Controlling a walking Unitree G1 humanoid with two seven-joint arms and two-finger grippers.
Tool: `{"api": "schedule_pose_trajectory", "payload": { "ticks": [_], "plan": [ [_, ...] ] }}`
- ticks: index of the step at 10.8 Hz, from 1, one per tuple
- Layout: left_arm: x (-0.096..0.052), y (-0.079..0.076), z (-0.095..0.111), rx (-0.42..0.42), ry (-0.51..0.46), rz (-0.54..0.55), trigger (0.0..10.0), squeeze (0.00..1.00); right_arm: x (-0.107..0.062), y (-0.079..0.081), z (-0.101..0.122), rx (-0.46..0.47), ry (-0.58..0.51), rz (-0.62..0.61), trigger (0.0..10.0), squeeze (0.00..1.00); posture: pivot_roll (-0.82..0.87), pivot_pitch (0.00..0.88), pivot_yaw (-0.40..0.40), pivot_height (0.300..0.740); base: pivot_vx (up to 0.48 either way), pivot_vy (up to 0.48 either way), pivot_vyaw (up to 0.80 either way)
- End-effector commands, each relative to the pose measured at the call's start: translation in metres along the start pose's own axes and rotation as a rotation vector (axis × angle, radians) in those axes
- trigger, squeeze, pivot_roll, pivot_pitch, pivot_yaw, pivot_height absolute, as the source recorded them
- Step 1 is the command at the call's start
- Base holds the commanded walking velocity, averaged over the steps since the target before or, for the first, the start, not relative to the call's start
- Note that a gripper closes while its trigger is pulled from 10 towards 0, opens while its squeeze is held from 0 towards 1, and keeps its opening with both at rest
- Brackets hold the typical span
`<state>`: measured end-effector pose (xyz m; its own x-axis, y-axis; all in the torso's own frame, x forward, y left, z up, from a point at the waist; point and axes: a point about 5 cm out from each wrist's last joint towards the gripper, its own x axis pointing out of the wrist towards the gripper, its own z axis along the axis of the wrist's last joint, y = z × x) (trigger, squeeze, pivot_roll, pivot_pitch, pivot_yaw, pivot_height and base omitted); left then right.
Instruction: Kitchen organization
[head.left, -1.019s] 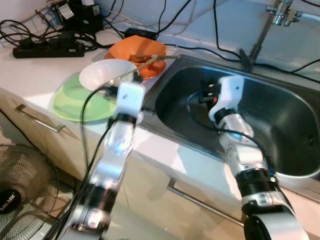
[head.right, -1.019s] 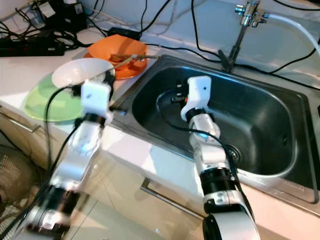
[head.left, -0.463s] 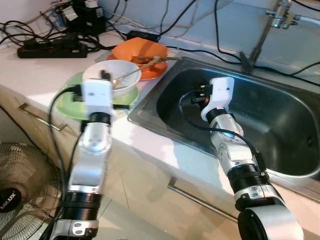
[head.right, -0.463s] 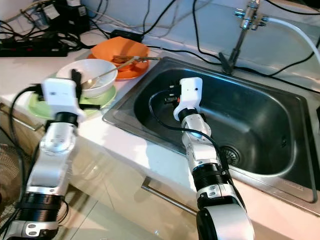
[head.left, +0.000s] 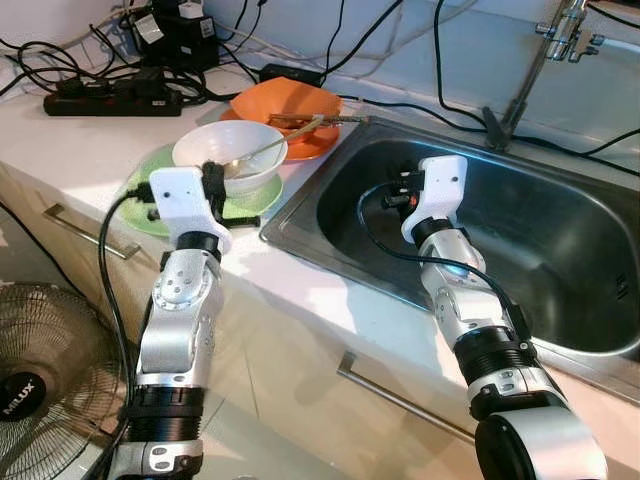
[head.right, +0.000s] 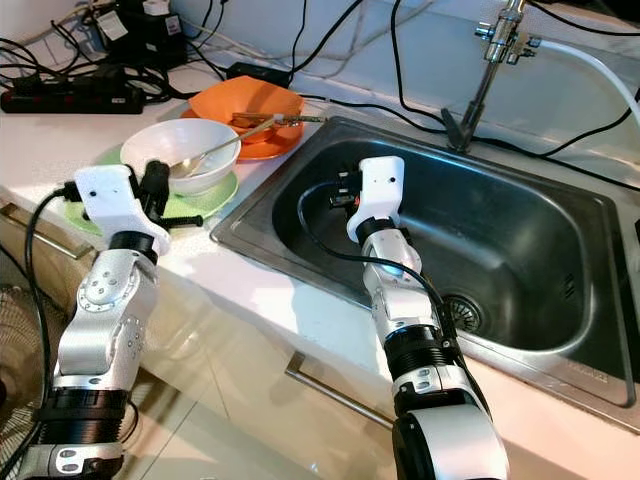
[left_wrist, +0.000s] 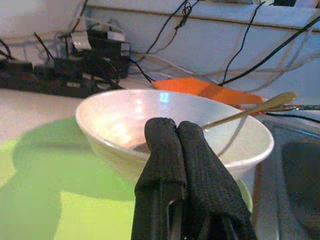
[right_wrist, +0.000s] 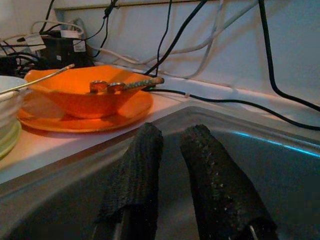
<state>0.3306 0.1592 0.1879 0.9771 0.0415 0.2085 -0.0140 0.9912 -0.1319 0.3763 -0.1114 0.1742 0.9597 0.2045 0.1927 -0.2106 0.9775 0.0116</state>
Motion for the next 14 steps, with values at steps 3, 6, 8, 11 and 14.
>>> {"api": "schedule_pose_trajectory", "payload": {
  "ticks": [3,6,8,11,14],
  "plan": [
    [-0.002,0.01,-0.004,-0.082,0.043,0.028,10.0,0.0,0.003,-0.003,0.004,0.012,-0.021,-0.011,10.0,0.0,0.24,0.018,-0.065,0.74,0.0,0.0,0.0],
    [-0.003,0.031,0.005,-0.071,0.022,0.09,10.0,0.0,0.003,-0.003,0.003,0.012,-0.013,-0.007,10.0,0.0,0.24,0.025,-0.071,0.74,0.0,0.0,0.0],
    [-0.001,0.053,0.022,-0.018,-0.023,0.147,10.0,0.0,0.003,-0.002,0.002,0.014,-0.011,-0.005,10.0,0.0,0.25,0.023,-0.073,0.74,0.0,0.0,0.0],
    [0.002,0.077,0.037,0.045,-0.059,0.204,10.0,0.0,0.003,-0.001,0.0,0.018,-0.004,-0.005,10.0,0.0,0.25,0.022,-0.075,0.74,0.0,0.0,0.0],
    [0.007,0.005,0.035,-0.04,-0.056,-0.136,10.0,0.0,0.003,0.0,-0.001,0.024,-0.002,-0.004,10.0,0.0,0.24,0.022,-0.076,0.74,0.0,0.0,0.0]
  ]
}}
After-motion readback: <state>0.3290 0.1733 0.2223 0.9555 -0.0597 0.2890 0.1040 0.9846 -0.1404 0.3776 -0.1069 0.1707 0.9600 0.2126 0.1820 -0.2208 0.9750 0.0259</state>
